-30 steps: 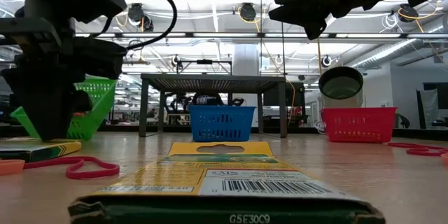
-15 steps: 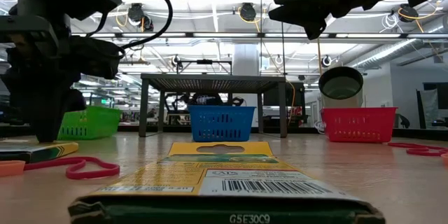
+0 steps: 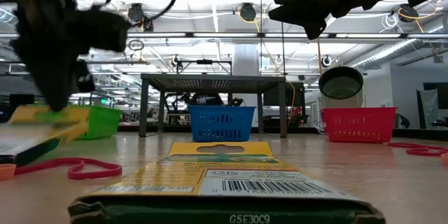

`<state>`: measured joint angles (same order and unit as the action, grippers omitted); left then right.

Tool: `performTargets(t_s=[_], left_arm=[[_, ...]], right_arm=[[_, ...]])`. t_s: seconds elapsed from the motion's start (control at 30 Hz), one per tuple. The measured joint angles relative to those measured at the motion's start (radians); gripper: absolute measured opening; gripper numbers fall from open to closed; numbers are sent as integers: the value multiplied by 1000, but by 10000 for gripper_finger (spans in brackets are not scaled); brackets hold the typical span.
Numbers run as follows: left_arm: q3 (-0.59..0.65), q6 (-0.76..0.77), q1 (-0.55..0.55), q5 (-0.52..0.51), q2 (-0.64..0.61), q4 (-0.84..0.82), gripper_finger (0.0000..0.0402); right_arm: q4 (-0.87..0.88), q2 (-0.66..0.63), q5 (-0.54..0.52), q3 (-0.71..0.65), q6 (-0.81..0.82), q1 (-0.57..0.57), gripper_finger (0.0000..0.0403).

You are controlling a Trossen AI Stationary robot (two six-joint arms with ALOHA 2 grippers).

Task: Pick & Place Office Desk Supplies
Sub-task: Put the crayon pack into the orange bin

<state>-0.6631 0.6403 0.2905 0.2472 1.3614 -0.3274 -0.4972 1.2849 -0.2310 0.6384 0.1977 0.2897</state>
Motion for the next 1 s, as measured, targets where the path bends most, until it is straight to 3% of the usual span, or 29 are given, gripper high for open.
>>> performTargets(t_s=[0.17, 0.47, 0.8, 1.0], left_arm=[[-108, -87, 0, -32, -55, -115, 2], [-351, -267, 0, -209, -145, -322, 1], [-542, -528, -8, -398, -150, -249, 1], [-547, -626, -61, -407, -148, -134, 1]], right_arm=[[-5, 0, 0, 0, 0, 0, 155], [-9, 0, 0, 0, 0, 0, 155], [-23, 0, -2, 0, 4, 0, 155], [-21, -57, -4, 0, 10, 0, 155]])
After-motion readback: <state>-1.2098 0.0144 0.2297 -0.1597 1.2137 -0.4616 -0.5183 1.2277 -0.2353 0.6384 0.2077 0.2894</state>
